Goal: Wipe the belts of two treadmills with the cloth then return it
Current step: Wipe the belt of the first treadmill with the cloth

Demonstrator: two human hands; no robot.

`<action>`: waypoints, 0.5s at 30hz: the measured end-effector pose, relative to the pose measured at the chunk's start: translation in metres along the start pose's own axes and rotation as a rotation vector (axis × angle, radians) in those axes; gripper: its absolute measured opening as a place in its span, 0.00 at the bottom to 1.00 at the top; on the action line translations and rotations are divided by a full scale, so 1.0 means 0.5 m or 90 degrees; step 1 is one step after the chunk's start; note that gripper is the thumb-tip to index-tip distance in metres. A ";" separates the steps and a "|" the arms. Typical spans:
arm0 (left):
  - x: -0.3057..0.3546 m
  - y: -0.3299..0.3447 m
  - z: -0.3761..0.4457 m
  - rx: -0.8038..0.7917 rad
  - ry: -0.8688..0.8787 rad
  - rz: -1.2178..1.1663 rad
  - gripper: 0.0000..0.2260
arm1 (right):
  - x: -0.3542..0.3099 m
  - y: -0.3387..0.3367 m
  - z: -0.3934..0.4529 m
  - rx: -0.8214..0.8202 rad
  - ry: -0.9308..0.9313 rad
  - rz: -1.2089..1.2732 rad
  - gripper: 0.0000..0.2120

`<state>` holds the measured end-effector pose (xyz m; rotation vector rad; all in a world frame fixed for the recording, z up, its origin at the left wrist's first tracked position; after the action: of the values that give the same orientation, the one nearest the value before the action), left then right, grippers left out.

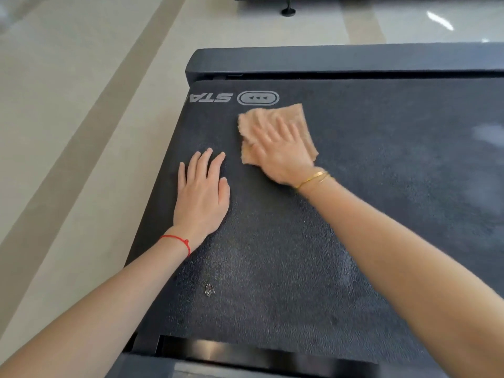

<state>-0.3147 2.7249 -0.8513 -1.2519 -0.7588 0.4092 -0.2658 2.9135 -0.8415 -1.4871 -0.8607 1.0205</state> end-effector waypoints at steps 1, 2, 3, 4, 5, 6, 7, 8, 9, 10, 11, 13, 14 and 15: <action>0.000 -0.001 0.000 0.002 0.003 0.002 0.23 | -0.031 0.009 -0.003 0.002 -0.045 0.003 0.26; 0.000 -0.001 -0.001 0.000 0.005 0.005 0.23 | -0.046 0.016 -0.009 -0.006 -0.077 0.014 0.26; -0.001 -0.001 -0.002 -0.004 0.006 0.008 0.23 | -0.045 0.020 -0.011 -0.013 -0.101 0.028 0.26; -0.002 0.000 -0.002 -0.009 0.006 0.012 0.24 | -0.031 0.020 -0.010 -0.017 -0.117 0.032 0.26; -0.003 0.001 -0.002 -0.013 0.007 0.015 0.24 | -0.011 0.017 -0.003 -0.013 -0.124 0.022 0.26; -0.004 0.002 -0.001 -0.015 0.005 0.018 0.24 | 0.013 0.014 0.010 -0.003 -0.118 0.004 0.26; -0.004 0.003 -0.001 -0.016 0.003 0.023 0.24 | 0.038 0.009 0.031 0.007 -0.093 -0.006 0.27; -0.003 0.004 -0.002 -0.016 0.000 0.030 0.24 | 0.061 0.002 0.056 0.012 -0.053 -0.007 0.27; -0.002 0.005 -0.002 -0.015 -0.004 0.038 0.24 | 0.081 -0.004 0.084 0.014 -0.011 -0.002 0.27; 0.000 0.005 -0.002 -0.013 -0.007 0.046 0.25 | 0.095 -0.010 0.113 0.014 0.027 0.004 0.27; 0.001 0.006 -0.002 -0.014 -0.009 0.052 0.25 | 0.100 -0.015 0.143 0.013 0.055 0.011 0.27; 0.003 0.006 -0.001 -0.017 -0.011 0.061 0.26 | 0.088 -0.020 0.204 -0.002 0.074 0.022 0.26; 0.003 0.006 -0.001 -0.019 -0.012 0.062 0.27 | 0.069 -0.021 0.232 -0.012 0.066 0.022 0.26; 0.002 0.006 -0.001 -0.020 -0.012 0.062 0.27 | 0.042 -0.020 0.258 -0.022 0.047 0.019 0.26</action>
<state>-0.3133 2.7263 -0.8539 -1.3203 -0.7247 0.4910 -0.3780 2.9817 -0.8406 -1.5620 -0.8092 0.9709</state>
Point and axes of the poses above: each hand's wrist, its own z-axis towards the middle knuckle, its own y-axis out of the palm, x = y × z, the point moved 2 cm from there along z, towards the middle knuckle, and after that the axes turned 5 degrees about -z, right-handed, at the moved point
